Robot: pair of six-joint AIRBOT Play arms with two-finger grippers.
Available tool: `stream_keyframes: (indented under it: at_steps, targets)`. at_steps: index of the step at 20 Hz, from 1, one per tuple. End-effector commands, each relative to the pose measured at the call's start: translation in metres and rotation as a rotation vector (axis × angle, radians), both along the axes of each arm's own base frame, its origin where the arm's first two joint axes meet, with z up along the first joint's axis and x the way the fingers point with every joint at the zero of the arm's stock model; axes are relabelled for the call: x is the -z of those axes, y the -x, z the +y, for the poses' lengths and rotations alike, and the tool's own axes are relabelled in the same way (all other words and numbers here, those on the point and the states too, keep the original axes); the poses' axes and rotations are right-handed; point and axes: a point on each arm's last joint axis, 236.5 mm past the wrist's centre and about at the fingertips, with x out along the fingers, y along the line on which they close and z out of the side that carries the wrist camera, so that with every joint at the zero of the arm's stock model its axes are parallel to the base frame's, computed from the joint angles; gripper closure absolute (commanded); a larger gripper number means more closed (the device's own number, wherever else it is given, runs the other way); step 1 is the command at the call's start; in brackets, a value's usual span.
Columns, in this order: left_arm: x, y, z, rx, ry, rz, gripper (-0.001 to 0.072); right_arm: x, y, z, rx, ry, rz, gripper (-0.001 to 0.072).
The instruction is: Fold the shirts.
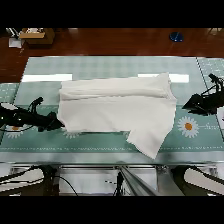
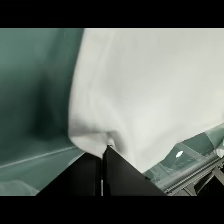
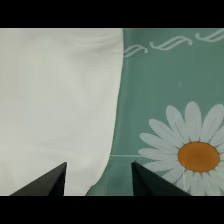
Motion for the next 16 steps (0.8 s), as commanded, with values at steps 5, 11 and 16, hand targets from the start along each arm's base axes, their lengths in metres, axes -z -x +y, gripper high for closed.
stream_keyframes:
  at_steps: [5, 11, 16]
  targets:
    - [-0.001, 0.003, 0.004, -0.015, 0.013, 0.014, 0.0685, 0.019, 0.046, 0.001, 0.105, -0.105, 0.101, 0.0222]
    - [-0.002, 0.005, 0.003, -0.009, 0.022, 0.018, 0.0684, 0.056, 0.087, 0.042, 0.144, -0.193, 0.138, 0.0222]
    - [-0.002, 0.005, 0.003, -0.002, 0.022, 0.014, 0.0685, 0.072, 0.085, 0.067, 0.200, -0.251, 0.086, 0.0223]
